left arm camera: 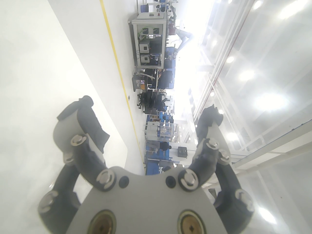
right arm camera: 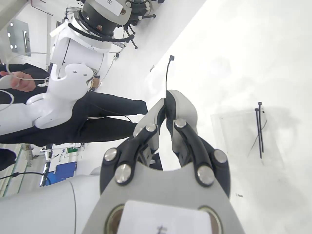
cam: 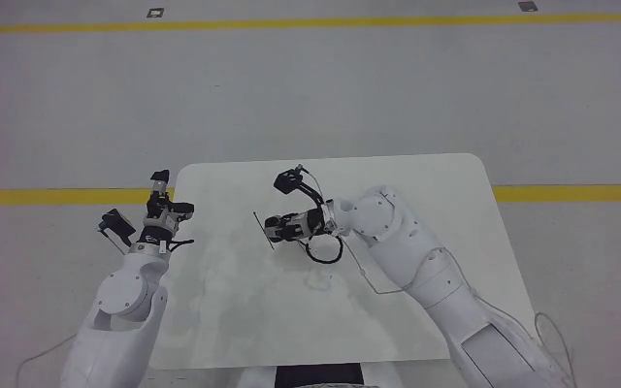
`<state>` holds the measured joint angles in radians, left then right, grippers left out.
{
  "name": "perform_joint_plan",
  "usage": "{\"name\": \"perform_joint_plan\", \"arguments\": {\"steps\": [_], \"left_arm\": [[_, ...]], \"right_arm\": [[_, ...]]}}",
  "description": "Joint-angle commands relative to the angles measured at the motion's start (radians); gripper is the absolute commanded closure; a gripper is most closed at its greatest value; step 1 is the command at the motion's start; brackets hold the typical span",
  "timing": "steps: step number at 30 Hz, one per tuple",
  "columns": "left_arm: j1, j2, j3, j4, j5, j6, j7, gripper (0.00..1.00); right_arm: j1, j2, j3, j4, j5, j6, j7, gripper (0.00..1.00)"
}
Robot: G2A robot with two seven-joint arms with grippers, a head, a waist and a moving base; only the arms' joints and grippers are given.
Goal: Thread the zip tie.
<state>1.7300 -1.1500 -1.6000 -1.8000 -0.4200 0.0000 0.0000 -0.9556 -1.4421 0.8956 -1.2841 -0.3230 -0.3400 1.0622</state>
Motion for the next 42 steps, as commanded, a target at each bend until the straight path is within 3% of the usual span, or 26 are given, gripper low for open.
{"name": "perform_joint_plan", "arguments": {"steps": [1, 7, 13, 17, 19, 26, 28, 34, 39, 42], "left_arm": [[-0.004, 0.0, 0.002, 0.001, 0.008, -0.005, -0.006, 0.0], [-0.004, 0.005, 0.001, 0.06, 0.078, -0.092, -0.135, 0.0], [0.008, 0.008, 0.01, 0.129, 0.148, -0.259, -0.245, 0.0], [0.013, 0.006, 0.047, 0.162, 0.135, -0.335, -0.318, 0.0], [0.012, 0.005, 0.052, 0.162, 0.128, -0.34, -0.329, 0.0], [0.012, 0.005, 0.052, 0.162, 0.128, -0.34, -0.329, 0.0], [0.007, 0.005, 0.061, 0.167, 0.117, -0.321, -0.339, 0.0], [-0.007, 0.001, 0.11, 0.199, -0.05, -0.284, -0.489, 0.0], [-0.02, -0.006, 0.148, 0.218, -0.188, -0.264, -0.559, 0.0], [-0.025, -0.006, 0.147, 0.221, -0.202, -0.271, -0.579, 0.0]], "right_arm": [[0.0, 0.0, 0.0, 0.0, 0.0, 0.0, 0.0, 1.0], [-0.02, -0.003, 0.017, 0.032, 0.091, 0.02, -0.115, 1.0], [-0.002, -0.015, 0.019, 0.098, 0.219, 0.031, -0.179, 1.0], [0.016, -0.03, 0.003, 0.154, 0.315, 0.039, -0.215, 1.0], [0.028, -0.039, -0.007, 0.184, 0.356, 0.032, -0.225, 1.0], [0.028, -0.039, -0.007, 0.184, 0.356, 0.032, -0.225, 1.0], [0.023, -0.039, -0.009, 0.181, 0.354, 0.034, -0.235, 1.0], [0.003, -0.05, -0.022, 0.163, 0.39, 0.089, -0.325, 1.0], [0.005, -0.064, -0.032, 0.188, 0.443, 0.153, -0.393, 1.0], [0.012, -0.068, -0.037, 0.197, 0.45, 0.16, -0.397, 1.0]]}}
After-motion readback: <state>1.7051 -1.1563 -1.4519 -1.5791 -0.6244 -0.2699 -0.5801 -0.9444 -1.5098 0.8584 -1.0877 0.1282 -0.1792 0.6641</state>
